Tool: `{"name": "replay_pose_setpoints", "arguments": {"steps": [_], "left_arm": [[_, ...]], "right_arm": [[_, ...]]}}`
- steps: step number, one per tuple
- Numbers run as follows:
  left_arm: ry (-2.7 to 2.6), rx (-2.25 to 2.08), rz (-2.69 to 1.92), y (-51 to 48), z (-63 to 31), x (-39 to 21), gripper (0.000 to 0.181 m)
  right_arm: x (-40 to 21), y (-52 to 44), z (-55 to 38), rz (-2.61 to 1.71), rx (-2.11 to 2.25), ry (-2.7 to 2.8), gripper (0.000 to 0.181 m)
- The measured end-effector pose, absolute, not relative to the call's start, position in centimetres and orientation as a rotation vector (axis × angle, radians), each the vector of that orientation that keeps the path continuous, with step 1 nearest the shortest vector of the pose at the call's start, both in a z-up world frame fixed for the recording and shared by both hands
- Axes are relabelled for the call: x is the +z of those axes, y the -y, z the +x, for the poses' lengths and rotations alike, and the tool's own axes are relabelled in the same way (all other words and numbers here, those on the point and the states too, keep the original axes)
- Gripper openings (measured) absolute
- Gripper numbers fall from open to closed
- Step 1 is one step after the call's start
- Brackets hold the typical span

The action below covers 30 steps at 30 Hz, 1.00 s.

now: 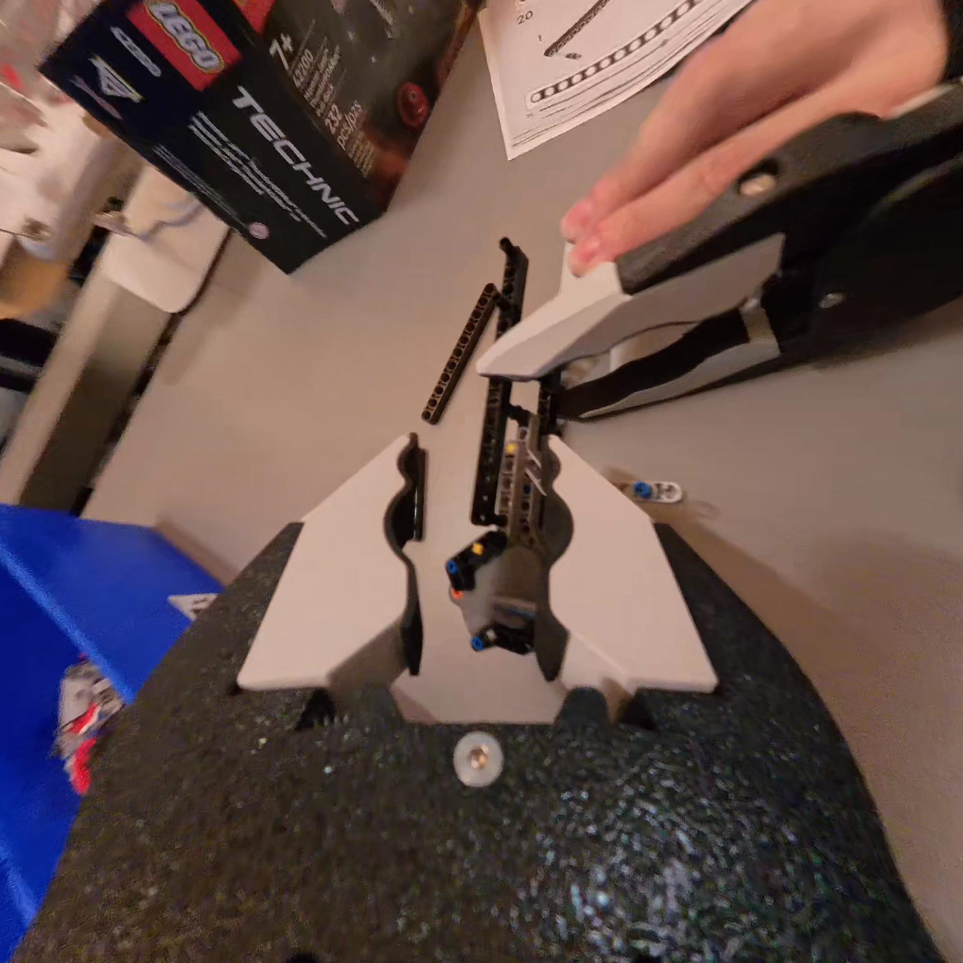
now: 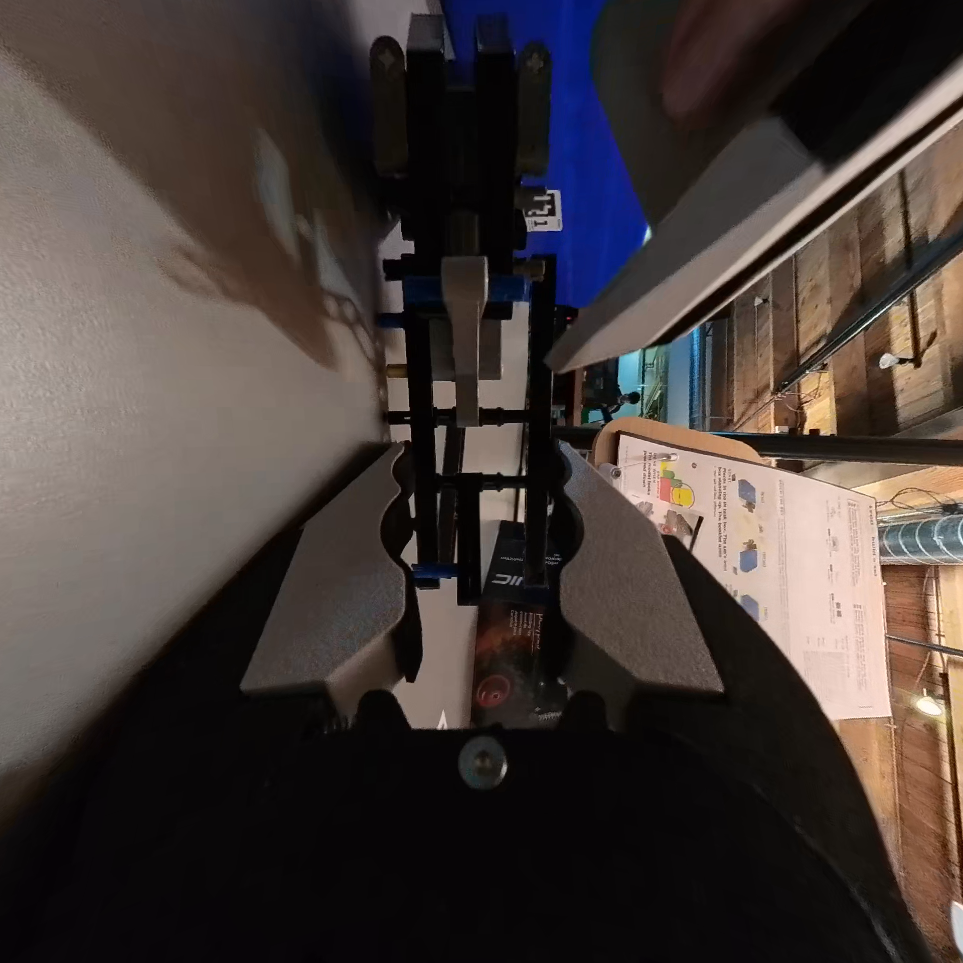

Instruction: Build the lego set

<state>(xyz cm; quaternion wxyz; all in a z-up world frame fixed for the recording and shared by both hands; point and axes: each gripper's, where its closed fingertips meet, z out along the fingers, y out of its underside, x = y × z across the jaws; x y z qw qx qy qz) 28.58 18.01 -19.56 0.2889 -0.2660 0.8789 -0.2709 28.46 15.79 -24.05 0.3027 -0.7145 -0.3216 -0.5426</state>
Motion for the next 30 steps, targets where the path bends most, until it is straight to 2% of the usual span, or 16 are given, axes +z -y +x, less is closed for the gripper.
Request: {"name": "replay_pose_setpoints", "arguments": {"steps": [3,9,13,17,20,23,28,30], "left_arm": [[-2.239,-0.642,-0.653,-17.4,26.9,-19.7,0.069],[-1.913,-0.532,-0.626,-19.3,24.5,-16.8,0.084],[-1.912,-0.514,-0.593,-20.1,22.4,-18.5,0.094],[-1.882,-0.194,-0.42,-21.8,23.0,-20.7,0.109],[-1.822,-0.07,-0.258,-20.3,23.9,-20.7,0.105],[-1.84,-0.038,-0.197,-19.1,25.1,-21.5,0.085],[-1.845,-0.095,-0.181,-18.4,26.4,-21.5,0.086],[-1.902,-0.127,-0.164,-18.2,26.5,-22.2,0.072]], "right_arm": [[-24.1,-16.0,28.6,-1.917,-1.411,0.845,0.05],[-23.9,-16.0,29.0,-1.965,-1.394,0.835,0.05],[-23.7,-15.8,29.1,-1.956,-1.397,0.839,0.05],[-23.3,-15.5,29.1,-1.975,-1.371,0.827,0.05],[-23.3,-15.4,29.0,-1.999,-1.347,0.806,0.05],[-22.9,-15.2,29.1,-2.04,-1.325,0.786,0.05],[-22.7,-14.6,29.7,-2.084,-1.31,0.762,0.051],[-22.7,-14.7,29.9,-2.08,-1.281,0.757,0.051]]}}
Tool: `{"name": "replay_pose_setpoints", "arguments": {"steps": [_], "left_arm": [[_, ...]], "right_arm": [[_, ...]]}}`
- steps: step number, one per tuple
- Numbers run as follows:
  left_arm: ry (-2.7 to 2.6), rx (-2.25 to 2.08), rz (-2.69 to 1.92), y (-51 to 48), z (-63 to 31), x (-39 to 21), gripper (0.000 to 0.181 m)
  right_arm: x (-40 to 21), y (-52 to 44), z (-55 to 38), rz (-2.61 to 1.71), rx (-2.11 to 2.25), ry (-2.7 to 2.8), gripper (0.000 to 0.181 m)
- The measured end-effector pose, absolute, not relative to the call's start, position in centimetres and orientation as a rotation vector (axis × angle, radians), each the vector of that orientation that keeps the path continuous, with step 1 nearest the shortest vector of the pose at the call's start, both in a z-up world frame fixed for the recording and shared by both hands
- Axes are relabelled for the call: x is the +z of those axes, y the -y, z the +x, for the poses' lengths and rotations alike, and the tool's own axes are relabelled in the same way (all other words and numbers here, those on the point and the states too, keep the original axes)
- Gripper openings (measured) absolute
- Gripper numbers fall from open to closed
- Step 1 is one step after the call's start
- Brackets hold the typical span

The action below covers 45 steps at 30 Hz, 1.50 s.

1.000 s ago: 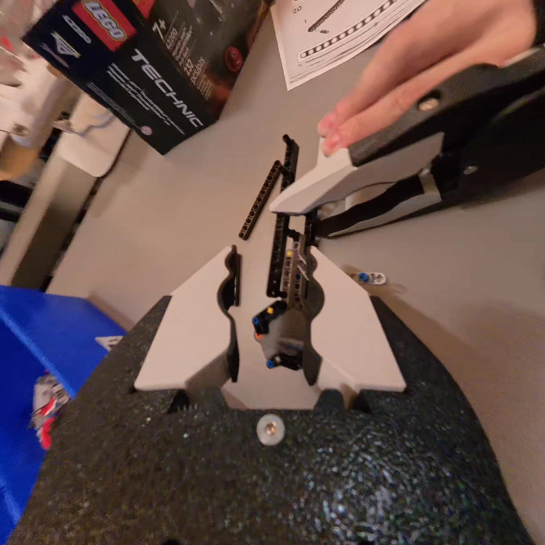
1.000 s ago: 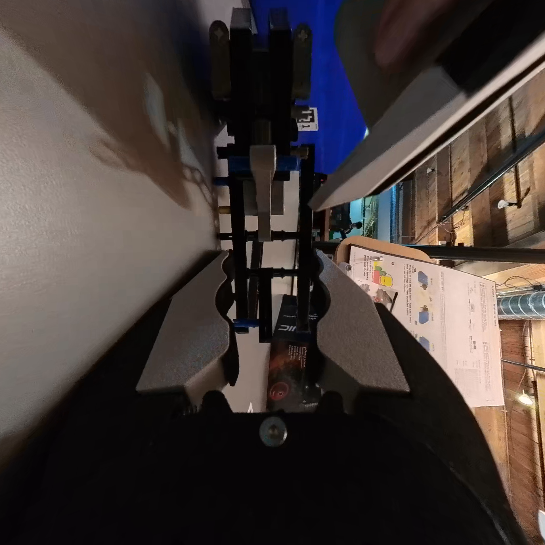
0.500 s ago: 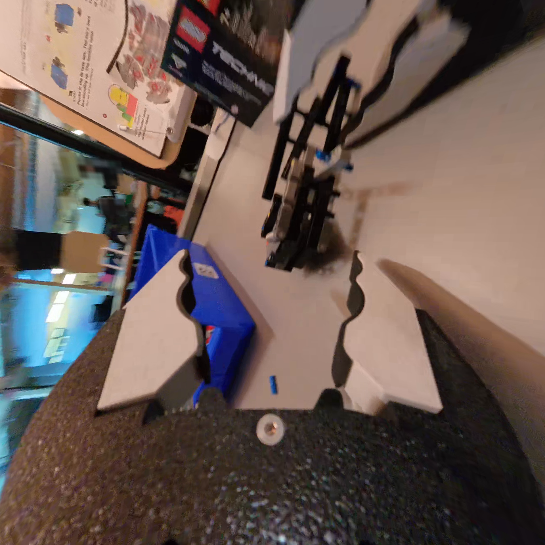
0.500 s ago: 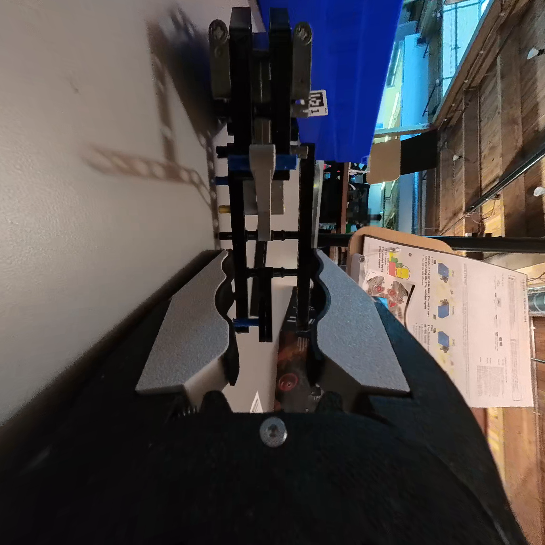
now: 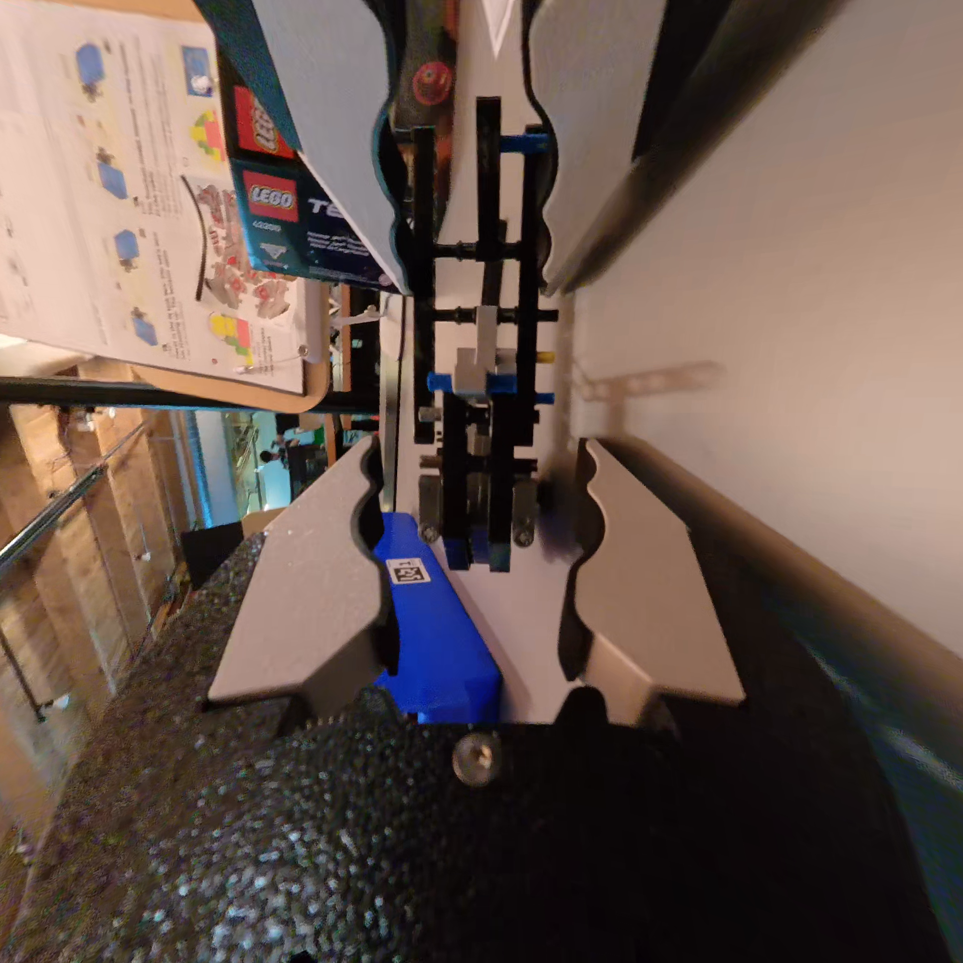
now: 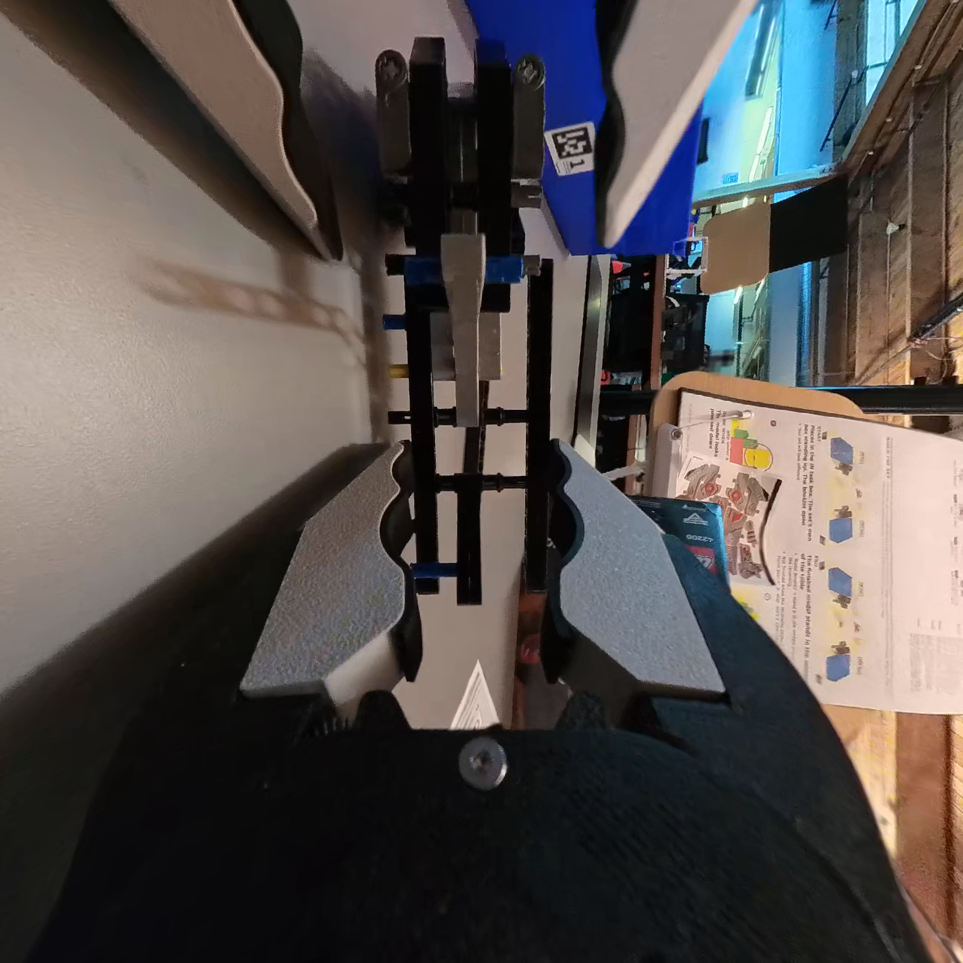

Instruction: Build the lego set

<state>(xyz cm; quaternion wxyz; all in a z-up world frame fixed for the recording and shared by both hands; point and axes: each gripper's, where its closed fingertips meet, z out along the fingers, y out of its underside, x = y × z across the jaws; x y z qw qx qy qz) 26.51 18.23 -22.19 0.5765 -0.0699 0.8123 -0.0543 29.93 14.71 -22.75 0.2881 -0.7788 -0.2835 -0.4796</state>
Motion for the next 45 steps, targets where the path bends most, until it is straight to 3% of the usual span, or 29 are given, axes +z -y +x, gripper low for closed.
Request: {"name": "replay_pose_setpoints", "arguments": {"steps": [4,7,9,13,45], "left_arm": [[-1.877,-0.138,-0.092,-19.7,26.7,-21.6,0.086],[-1.888,-0.093,-0.028,-19.8,27.3,-22.1,0.074],[-1.866,-0.122,0.005,-19.3,28.0,-22.0,0.076],[-1.901,-0.135,-0.021,-19.3,29.2,-23.0,0.053],[-1.83,-0.305,-0.05,-18.8,28.8,-22.7,0.051]], "right_arm": [[-22.6,-14.1,30.7,-2.082,-1.25,0.733,0.051],[-22.7,-14.2,30.6,-2.074,-1.23,0.74,0.05],[-22.6,-14.5,30.6,-2.06,-1.231,0.755,0.05],[-22.8,-14.7,30.3,-2.056,-1.225,0.773,0.05],[-23.5,-16.2,29.8,-2.011,-1.297,0.764,0.05]]}}
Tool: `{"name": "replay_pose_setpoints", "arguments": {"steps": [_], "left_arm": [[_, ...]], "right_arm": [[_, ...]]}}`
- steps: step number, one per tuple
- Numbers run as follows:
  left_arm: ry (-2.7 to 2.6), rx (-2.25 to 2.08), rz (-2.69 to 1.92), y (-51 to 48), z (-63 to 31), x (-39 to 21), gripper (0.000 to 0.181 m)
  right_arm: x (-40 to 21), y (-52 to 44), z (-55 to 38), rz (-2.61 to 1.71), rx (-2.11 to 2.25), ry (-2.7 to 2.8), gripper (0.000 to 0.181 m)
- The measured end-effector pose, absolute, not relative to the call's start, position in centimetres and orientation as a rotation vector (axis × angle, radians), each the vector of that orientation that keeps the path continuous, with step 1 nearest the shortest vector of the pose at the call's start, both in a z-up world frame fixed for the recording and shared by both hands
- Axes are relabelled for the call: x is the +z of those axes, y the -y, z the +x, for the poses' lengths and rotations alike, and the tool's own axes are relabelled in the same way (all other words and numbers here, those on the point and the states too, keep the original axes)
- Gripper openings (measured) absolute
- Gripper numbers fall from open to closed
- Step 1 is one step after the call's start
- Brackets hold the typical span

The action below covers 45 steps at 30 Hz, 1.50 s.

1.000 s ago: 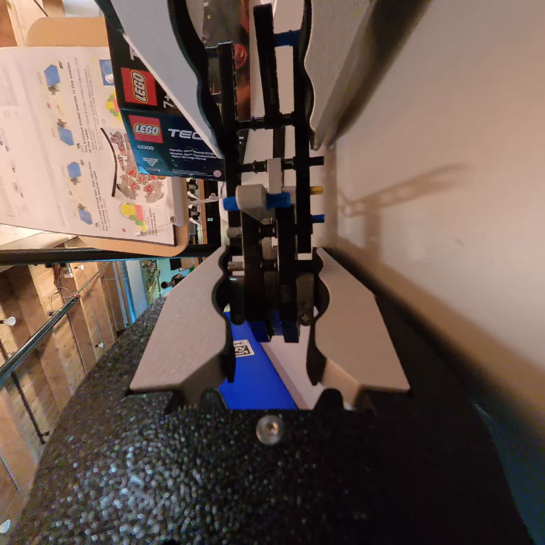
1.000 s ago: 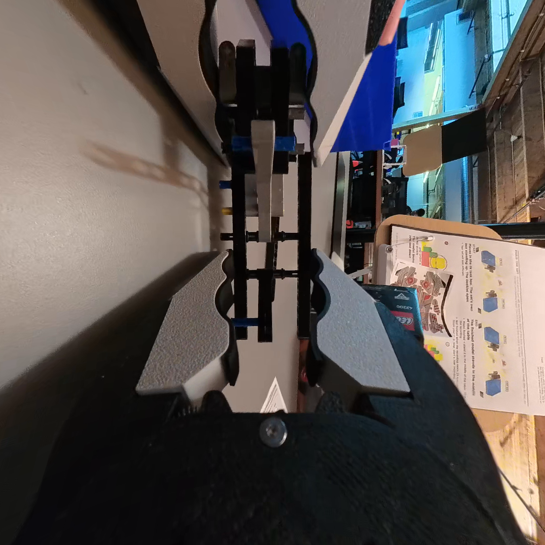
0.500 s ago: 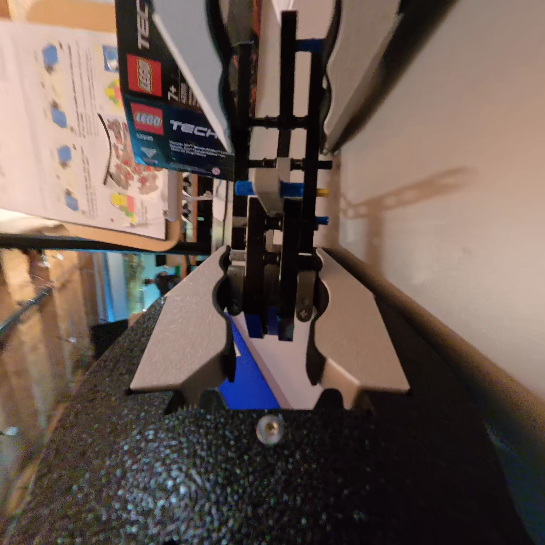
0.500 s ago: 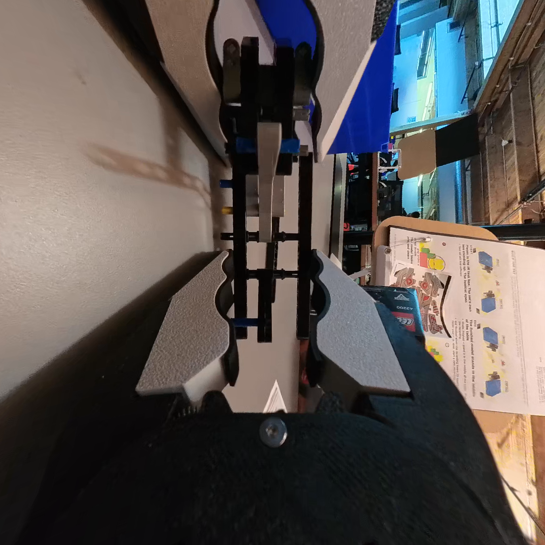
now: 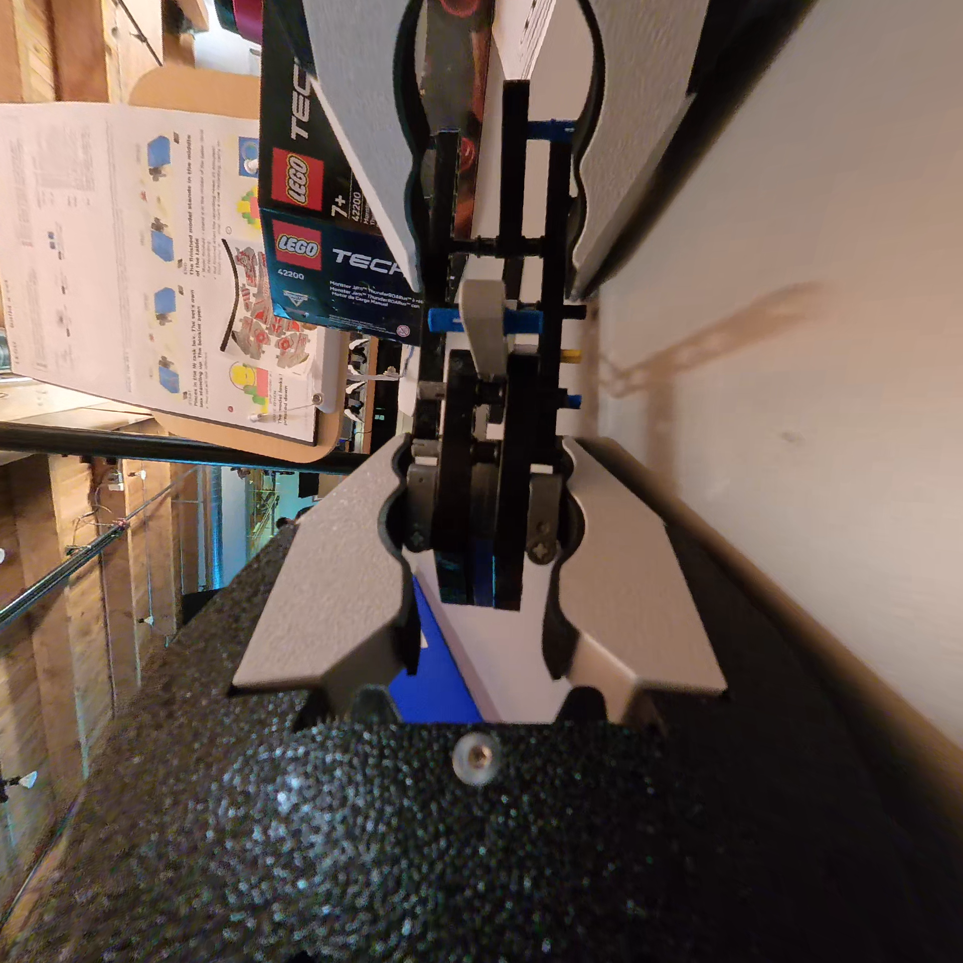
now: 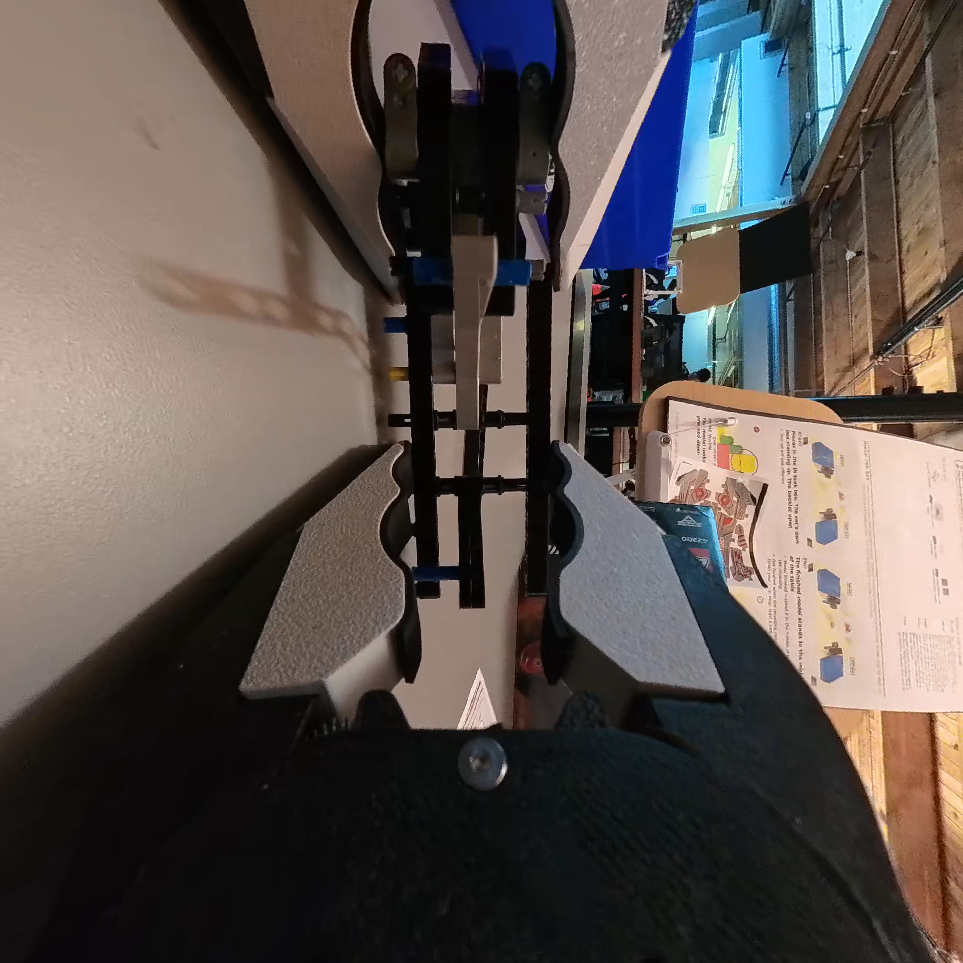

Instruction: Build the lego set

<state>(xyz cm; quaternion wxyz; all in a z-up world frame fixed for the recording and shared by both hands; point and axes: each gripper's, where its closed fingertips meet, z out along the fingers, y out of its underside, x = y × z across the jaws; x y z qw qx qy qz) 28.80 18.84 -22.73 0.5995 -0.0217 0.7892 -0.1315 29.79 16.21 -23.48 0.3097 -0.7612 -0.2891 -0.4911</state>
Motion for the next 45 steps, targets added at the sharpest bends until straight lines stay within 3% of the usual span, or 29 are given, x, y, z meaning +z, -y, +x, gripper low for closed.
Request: {"name": "replay_pose_setpoints", "arguments": {"steps": [32,37,45], "left_arm": [[-1.84,-0.361,-0.037,-18.9,27.9,-22.9,0.051],[-1.829,-0.347,-0.022,-19.0,27.8,-22.9,0.051],[-1.828,-0.327,-0.021,-19.1,27.8,-23.0,0.051]], "right_arm": [[-23.4,-16.2,29.3,-1.891,-1.453,0.841,0.049],[-23.0,-16.1,29.6,-1.881,-1.474,0.818,0.056],[-23.4,-16.0,29.9,-1.935,-1.459,0.817,0.049]]}}
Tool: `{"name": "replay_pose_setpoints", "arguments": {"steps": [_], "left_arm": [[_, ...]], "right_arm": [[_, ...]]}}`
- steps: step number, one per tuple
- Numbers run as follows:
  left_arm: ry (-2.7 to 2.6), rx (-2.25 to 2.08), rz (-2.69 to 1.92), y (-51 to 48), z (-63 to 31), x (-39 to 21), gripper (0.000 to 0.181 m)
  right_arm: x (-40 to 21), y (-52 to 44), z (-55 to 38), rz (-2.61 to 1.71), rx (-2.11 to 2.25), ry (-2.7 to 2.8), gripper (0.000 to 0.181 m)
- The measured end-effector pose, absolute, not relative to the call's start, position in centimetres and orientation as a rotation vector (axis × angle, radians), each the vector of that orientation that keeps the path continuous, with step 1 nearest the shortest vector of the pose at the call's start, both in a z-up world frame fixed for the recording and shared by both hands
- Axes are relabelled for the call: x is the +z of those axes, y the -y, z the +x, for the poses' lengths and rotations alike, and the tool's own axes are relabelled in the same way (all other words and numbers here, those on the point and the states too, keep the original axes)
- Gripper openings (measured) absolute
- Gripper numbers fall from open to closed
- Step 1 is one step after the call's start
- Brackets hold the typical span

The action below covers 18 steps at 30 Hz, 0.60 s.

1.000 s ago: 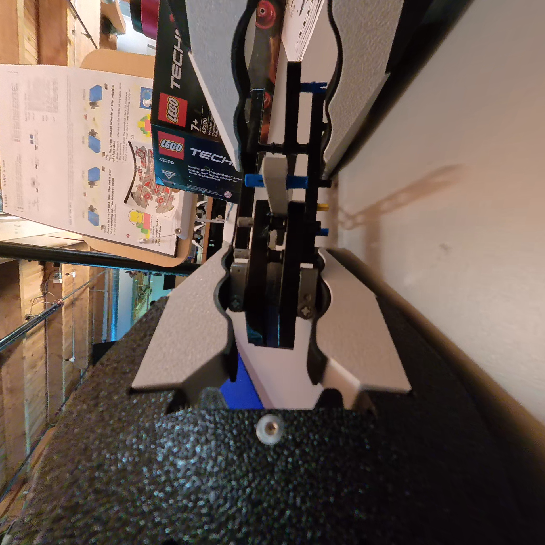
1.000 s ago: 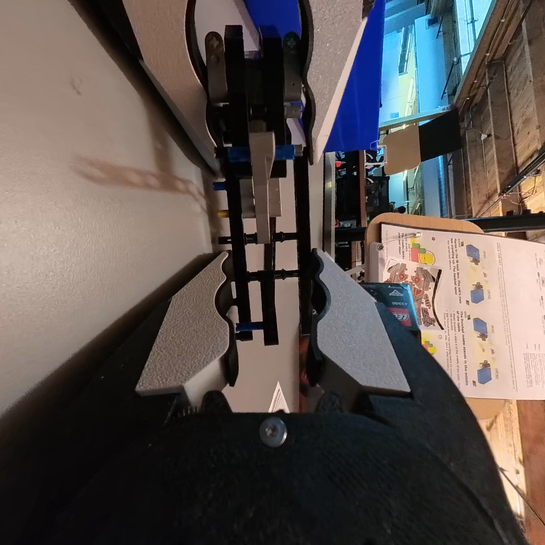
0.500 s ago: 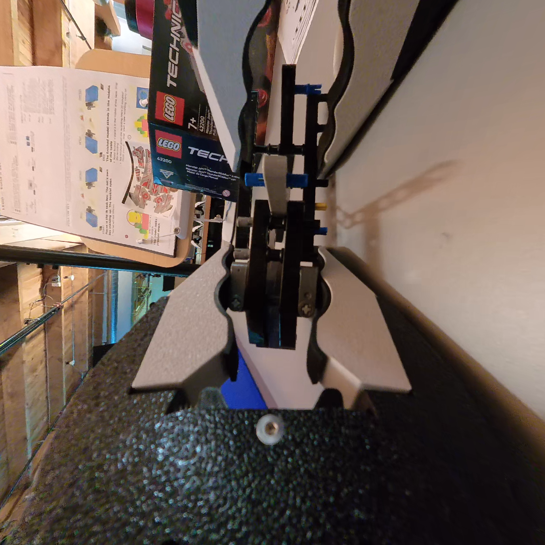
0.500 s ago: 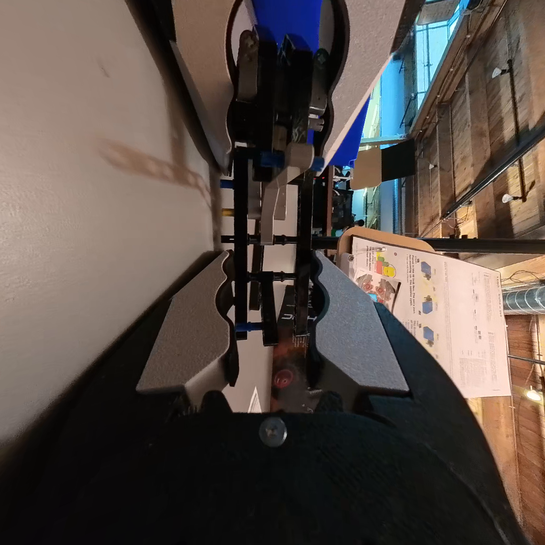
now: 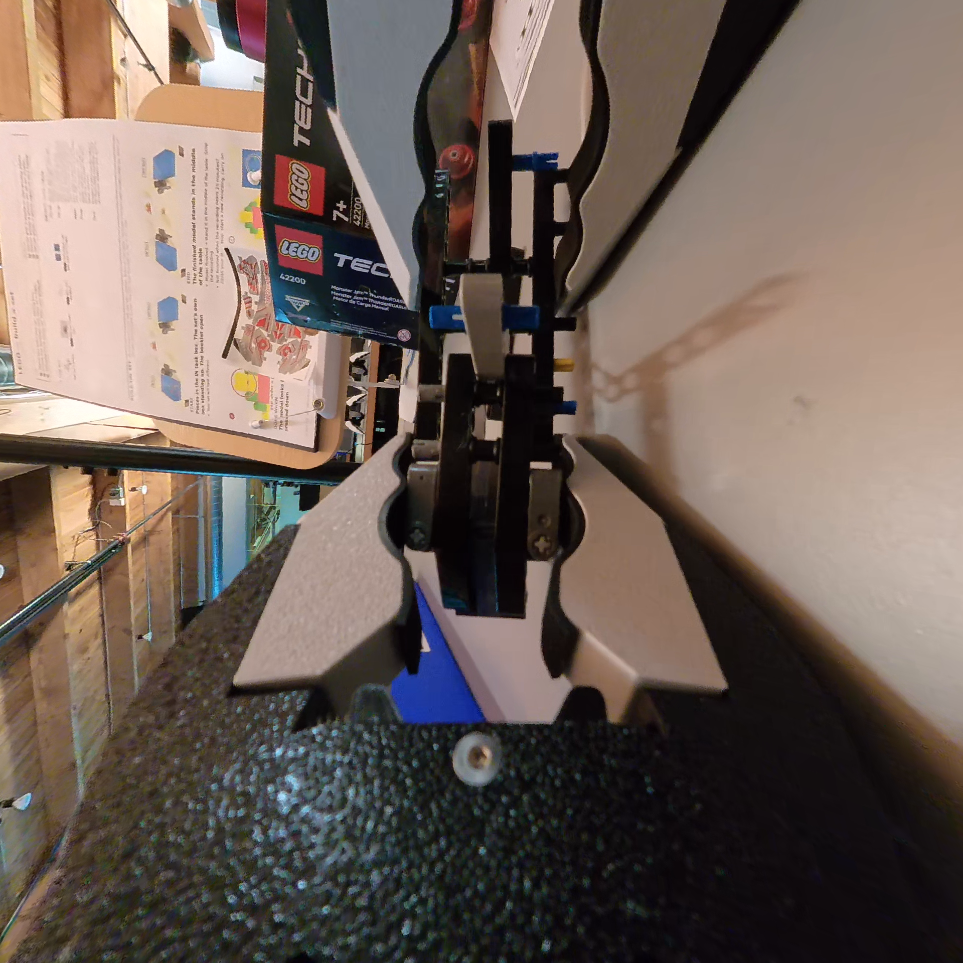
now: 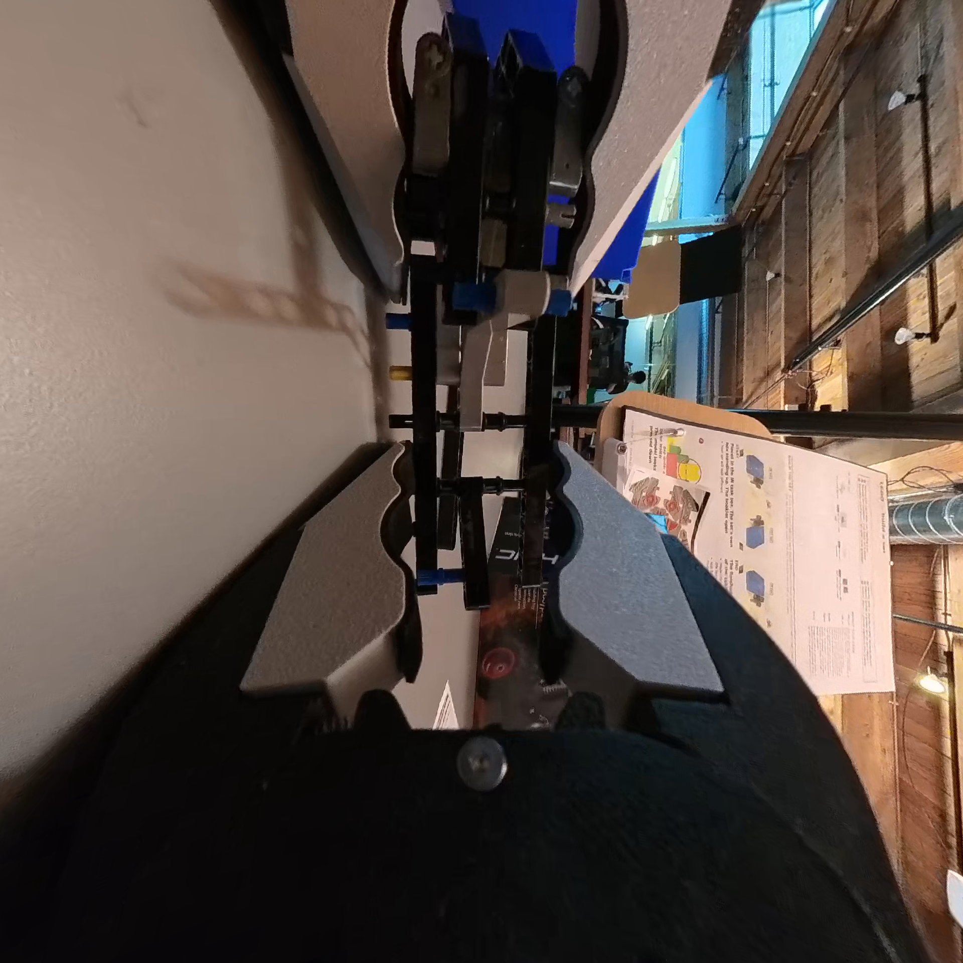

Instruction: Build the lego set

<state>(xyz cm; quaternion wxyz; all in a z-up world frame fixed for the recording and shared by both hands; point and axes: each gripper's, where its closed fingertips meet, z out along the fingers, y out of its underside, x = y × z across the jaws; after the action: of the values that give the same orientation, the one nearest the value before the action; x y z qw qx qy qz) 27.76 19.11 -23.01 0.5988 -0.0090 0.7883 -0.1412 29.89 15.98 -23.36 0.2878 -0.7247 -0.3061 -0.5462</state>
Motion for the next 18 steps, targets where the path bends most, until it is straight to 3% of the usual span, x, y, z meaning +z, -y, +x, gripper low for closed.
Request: {"name": "replay_pose_setpoints", "arguments": {"steps": [14,18], "left_arm": [[-1.813,-0.323,-0.003,-18.89,27.69,-22.94,0.051],[-1.803,-0.32,0.002,-18.93,27.68,-22.79,0.051]], "right_arm": [[-23.14,-15.56,29.93,-1.859,-1.485,0.88,0.049],[-22.72,-15.75,30.03,-1.822,-1.528,0.902,0.057]]}}
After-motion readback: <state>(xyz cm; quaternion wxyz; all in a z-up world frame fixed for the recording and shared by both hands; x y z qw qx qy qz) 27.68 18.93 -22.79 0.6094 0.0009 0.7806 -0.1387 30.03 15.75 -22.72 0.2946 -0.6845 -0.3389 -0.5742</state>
